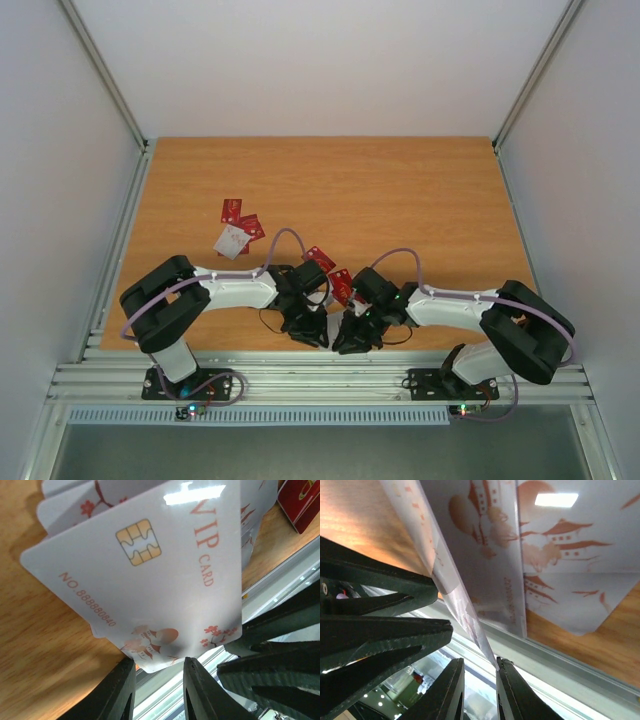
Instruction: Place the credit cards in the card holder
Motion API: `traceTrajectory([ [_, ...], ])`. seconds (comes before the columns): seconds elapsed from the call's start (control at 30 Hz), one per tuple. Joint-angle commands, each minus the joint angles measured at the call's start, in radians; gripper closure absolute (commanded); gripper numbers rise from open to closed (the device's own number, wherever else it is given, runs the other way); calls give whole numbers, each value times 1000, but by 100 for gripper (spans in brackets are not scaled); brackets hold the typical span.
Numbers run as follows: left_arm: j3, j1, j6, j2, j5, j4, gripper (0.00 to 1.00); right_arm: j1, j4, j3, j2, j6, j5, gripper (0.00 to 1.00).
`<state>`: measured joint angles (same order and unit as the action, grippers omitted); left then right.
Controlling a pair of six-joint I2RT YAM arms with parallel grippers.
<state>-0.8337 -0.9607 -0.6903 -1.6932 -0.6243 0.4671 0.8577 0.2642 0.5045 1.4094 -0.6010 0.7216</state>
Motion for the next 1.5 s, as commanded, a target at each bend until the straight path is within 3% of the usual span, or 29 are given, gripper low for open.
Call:
traceTrajectory([
  [0.0,-1,-15,25,-24,-30,-70,71,3,-46,61,-20,46,18,81],
  [0.37,-11,-12,37,-23,-22,-63,73,3,-14,125,43,117,-22,84],
  [0.6,-12,-3,56,-19,-22,-46,74,3,113,176,73,197,-80,85],
  [0.77,-18,7,73,93,19,38,74,1,186,199,41,235,-110,85],
  [1.0,-10,74,123,268,271,220,62,-38,260,204,4,254,-145,77],
  [1.47,-77,111,262,51,291,171,46,-63,257,253,110,232,-170,69],
])
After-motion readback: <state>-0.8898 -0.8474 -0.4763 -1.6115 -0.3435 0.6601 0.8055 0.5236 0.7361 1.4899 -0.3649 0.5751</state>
